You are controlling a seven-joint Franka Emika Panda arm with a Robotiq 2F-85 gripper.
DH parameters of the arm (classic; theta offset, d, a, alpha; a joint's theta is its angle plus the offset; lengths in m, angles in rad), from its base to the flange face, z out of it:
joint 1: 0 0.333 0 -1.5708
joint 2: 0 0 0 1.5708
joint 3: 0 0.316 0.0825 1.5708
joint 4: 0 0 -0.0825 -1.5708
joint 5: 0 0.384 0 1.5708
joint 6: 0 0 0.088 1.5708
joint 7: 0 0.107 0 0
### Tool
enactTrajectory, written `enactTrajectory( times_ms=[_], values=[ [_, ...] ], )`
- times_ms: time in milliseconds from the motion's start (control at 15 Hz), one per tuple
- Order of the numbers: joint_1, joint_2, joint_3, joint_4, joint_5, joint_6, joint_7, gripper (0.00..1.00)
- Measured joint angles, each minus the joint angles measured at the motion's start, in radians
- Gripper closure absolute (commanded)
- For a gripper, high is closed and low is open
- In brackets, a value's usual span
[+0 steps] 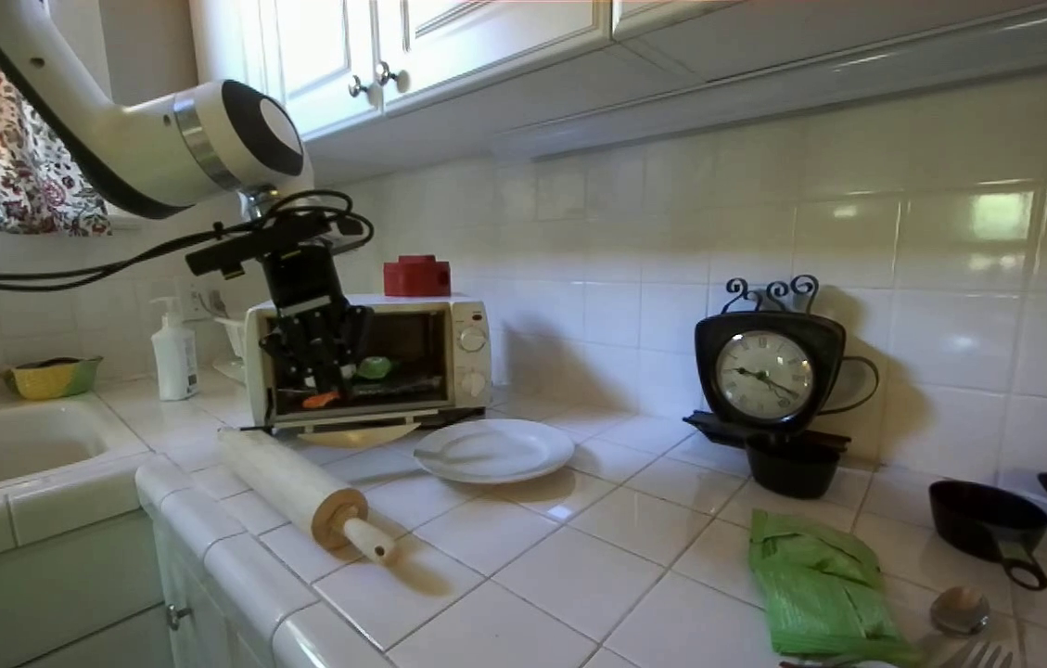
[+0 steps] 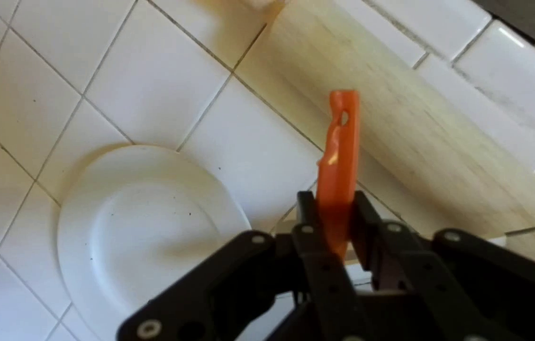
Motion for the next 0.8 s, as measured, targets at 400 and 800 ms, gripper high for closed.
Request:
enactTrajectory(
  times_ms=[400,800],
  values=[
    [-0.007,-0.071,-0.006,-0.067,-0.003,0.000,-0.002,0.95],
    [-0.040,-0.118,-0.031,-0.069,-0.007,0.022,-0.175,0.95]
  ],
)
